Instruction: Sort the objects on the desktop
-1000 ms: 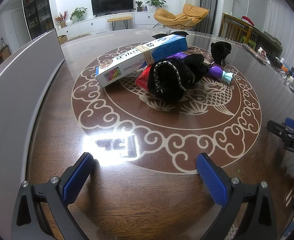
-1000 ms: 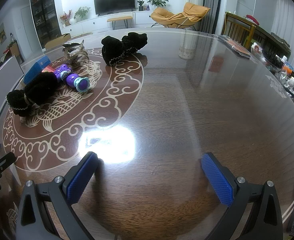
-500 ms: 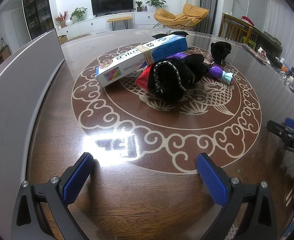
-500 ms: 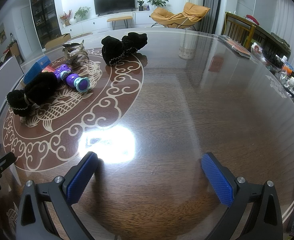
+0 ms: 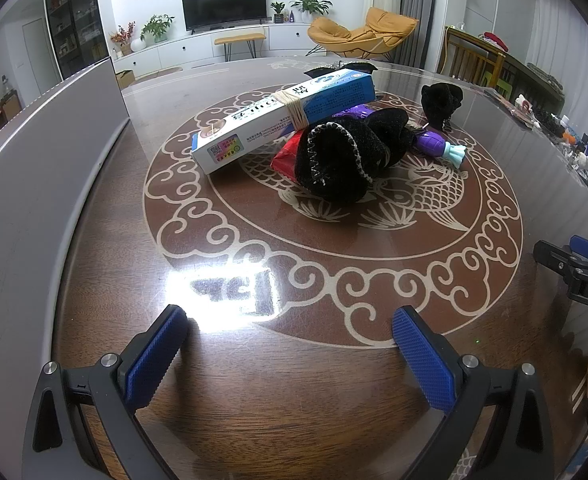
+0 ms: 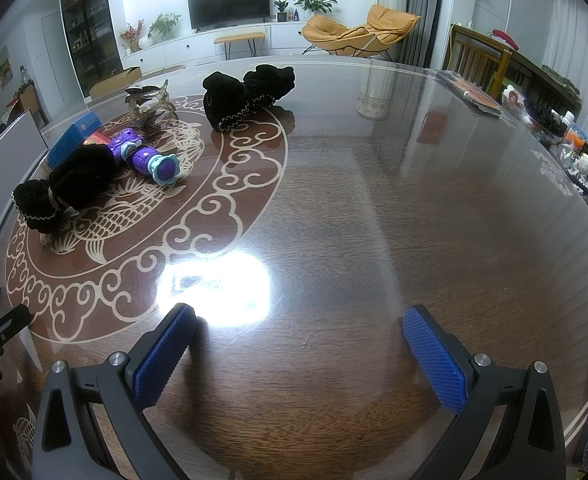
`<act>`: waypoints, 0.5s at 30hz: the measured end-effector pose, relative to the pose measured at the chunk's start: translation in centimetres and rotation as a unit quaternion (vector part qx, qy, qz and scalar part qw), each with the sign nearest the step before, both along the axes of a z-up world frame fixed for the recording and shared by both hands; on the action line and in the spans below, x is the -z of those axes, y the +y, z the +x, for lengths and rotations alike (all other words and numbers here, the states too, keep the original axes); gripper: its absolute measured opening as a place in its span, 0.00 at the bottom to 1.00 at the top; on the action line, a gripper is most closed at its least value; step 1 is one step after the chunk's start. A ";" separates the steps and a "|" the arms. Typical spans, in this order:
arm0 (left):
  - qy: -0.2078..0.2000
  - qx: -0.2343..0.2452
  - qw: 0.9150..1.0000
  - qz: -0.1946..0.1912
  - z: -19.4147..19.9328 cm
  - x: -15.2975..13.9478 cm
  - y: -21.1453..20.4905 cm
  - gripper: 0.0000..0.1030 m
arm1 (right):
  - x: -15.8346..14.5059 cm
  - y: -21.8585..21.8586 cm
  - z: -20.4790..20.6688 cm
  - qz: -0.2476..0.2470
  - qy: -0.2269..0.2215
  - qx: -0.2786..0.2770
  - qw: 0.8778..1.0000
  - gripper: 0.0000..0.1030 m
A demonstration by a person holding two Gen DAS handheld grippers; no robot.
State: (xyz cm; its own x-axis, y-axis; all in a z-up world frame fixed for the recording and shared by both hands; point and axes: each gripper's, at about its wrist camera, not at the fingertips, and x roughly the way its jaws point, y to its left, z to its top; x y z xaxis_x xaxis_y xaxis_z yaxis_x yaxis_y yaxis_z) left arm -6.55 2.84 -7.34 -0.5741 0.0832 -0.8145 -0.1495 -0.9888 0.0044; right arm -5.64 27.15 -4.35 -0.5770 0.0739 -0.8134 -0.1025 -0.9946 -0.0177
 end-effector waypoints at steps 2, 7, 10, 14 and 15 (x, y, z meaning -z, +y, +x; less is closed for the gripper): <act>0.000 0.000 1.000 0.000 0.0 0.0 0.0 1.00 | 0.0 0.0 0.0 0.000 0.000 0.000 1.000 1.00; 0.000 0.000 1.000 0.000 0.0 0.0 0.0 1.00 | 0.0 0.0 0.0 0.000 0.000 0.000 1.000 1.00; -0.001 0.005 1.000 0.002 0.1 0.1 0.0 1.00 | 0.0 0.0 0.0 0.000 0.000 0.000 1.000 1.00; 0.000 0.012 1.000 0.026 1.2 -0.2 -1.2 1.00 | 0.0 0.0 0.0 0.000 0.000 0.000 1.000 1.00; 0.000 0.011 0.999 0.036 1.3 -0.3 -1.6 1.00 | 0.0 0.0 0.0 0.000 0.000 0.000 1.000 1.00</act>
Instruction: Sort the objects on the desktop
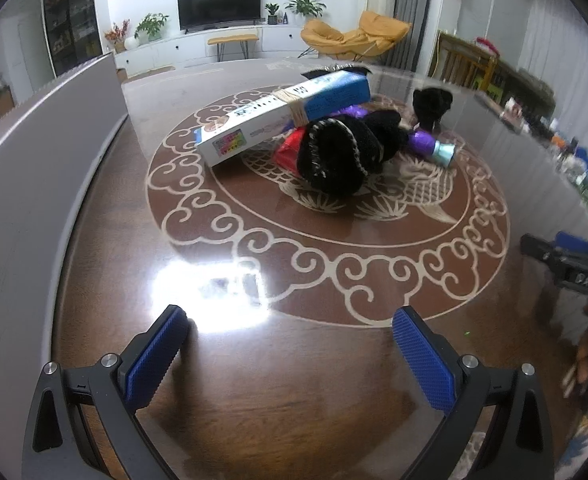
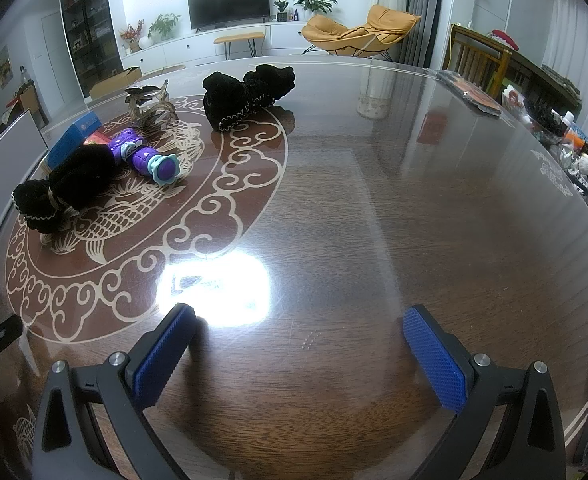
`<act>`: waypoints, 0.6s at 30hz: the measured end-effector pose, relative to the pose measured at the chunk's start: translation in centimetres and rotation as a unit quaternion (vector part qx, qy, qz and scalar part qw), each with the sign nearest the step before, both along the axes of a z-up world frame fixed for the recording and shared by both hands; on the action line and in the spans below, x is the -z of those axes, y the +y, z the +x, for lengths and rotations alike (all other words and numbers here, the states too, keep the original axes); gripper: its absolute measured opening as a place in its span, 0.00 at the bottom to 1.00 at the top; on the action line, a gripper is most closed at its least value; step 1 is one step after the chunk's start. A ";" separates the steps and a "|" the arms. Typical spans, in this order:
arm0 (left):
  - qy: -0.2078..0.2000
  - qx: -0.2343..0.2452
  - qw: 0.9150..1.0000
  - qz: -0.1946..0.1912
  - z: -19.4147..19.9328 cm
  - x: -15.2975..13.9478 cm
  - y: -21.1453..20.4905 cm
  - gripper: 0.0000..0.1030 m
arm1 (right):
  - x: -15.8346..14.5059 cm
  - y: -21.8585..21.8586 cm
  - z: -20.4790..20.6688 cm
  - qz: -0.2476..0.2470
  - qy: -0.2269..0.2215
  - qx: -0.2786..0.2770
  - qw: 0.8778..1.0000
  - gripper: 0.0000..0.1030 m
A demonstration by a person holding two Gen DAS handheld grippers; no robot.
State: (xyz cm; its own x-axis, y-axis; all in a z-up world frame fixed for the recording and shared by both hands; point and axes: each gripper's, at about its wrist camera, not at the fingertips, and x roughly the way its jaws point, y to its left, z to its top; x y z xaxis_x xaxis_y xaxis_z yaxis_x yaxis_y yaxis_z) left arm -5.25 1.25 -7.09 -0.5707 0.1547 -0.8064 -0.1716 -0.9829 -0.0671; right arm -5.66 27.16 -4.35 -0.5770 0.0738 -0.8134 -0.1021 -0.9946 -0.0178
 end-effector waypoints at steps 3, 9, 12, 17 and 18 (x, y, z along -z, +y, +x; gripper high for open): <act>-0.004 -0.002 1.000 0.014 -0.7 -0.7 -0.5 1.00 | 0.0 0.0 0.0 0.000 0.000 0.000 1.000 1.00; 0.064 0.005 0.998 -0.002 -5.0 -5.6 2.4 1.00 | 0.0 0.0 0.0 0.000 0.000 0.000 1.000 1.00; 0.062 0.018 0.997 -0.044 -8.3 -5.1 5.2 1.00 | 0.0 0.0 0.0 0.000 0.000 0.000 1.000 1.00; 0.021 0.067 0.995 -0.069 -8.2 -1.6 8.0 0.36 | 0.0 0.0 0.0 0.000 0.000 0.000 1.000 1.00; 0.028 0.071 0.995 -0.059 -7.2 -1.5 7.8 0.28 | 0.0 0.0 0.0 0.000 0.000 0.000 1.000 1.00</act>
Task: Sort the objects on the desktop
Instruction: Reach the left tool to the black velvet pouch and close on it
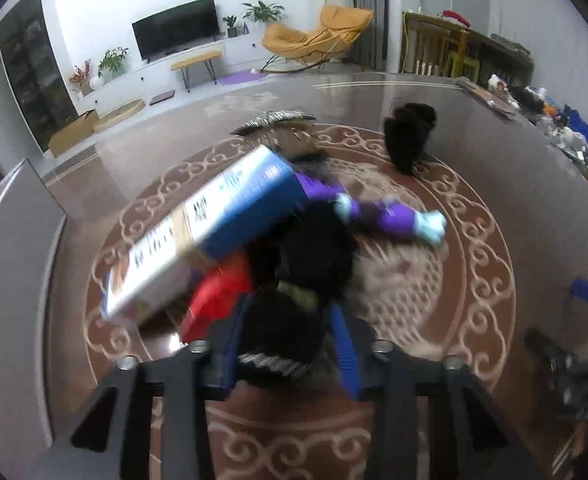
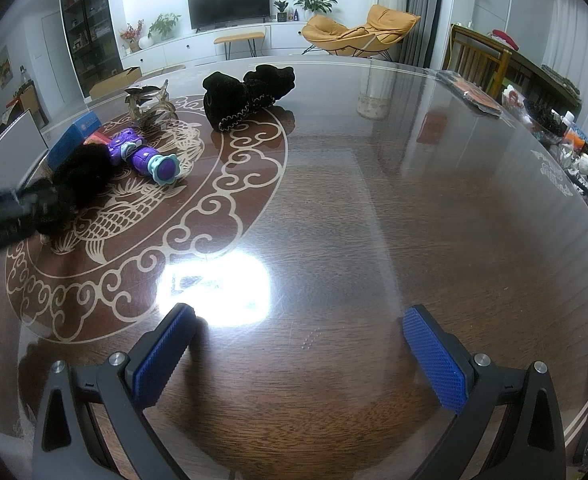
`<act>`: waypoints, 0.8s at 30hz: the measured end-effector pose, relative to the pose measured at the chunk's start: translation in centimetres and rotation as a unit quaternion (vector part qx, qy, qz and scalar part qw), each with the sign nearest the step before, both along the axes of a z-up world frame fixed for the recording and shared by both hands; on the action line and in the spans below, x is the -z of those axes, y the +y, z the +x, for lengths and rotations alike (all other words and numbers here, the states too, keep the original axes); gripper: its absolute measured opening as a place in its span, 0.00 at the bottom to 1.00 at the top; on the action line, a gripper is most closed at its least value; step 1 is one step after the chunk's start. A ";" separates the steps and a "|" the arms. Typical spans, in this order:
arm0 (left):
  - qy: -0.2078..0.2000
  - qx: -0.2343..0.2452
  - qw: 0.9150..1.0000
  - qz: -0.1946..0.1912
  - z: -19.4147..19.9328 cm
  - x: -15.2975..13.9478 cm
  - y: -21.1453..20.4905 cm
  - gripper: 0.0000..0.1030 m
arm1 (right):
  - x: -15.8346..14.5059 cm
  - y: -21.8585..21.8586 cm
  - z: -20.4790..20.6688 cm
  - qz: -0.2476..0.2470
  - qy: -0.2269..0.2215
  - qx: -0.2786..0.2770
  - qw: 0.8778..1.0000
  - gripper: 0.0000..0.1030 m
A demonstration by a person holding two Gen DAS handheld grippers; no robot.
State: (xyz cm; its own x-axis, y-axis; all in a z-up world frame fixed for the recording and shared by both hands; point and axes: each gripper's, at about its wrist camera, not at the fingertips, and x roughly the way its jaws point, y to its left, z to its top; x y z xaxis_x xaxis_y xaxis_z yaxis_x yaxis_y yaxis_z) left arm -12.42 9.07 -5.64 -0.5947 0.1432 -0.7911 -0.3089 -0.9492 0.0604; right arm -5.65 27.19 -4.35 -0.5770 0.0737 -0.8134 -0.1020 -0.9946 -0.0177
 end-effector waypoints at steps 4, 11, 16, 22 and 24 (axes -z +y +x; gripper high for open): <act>-0.001 0.003 1.000 0.031 4.7 -0.2 -2.0 0.28 | 0.0 0.0 0.0 0.000 0.000 0.000 1.000 1.00; -0.034 0.013 0.998 0.047 10.4 -0.6 -5.1 0.39 | 0.0 0.0 0.0 0.000 0.000 0.000 1.000 1.00; -0.020 0.028 0.998 0.052 10.2 -1.4 -4.5 0.91 | 0.0 0.0 0.0 0.000 0.000 0.000 1.000 1.00; -0.045 0.045 0.998 -0.022 7.7 1.2 -1.8 0.95 | 0.0 0.1 0.0 0.000 0.000 0.000 1.000 1.00; -0.042 0.037 0.998 0.000 7.4 1.4 -2.3 0.97 | 0.0 0.0 0.0 0.000 0.000 0.000 1.000 1.00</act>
State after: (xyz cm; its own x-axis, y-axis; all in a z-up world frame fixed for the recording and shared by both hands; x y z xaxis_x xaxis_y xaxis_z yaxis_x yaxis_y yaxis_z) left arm -5.04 6.82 -6.99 -0.5143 0.1845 -0.8375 -0.3819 -0.9237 0.0310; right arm -5.64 27.20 -4.35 -0.5769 0.0731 -0.8135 -0.1013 -0.9947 -0.0176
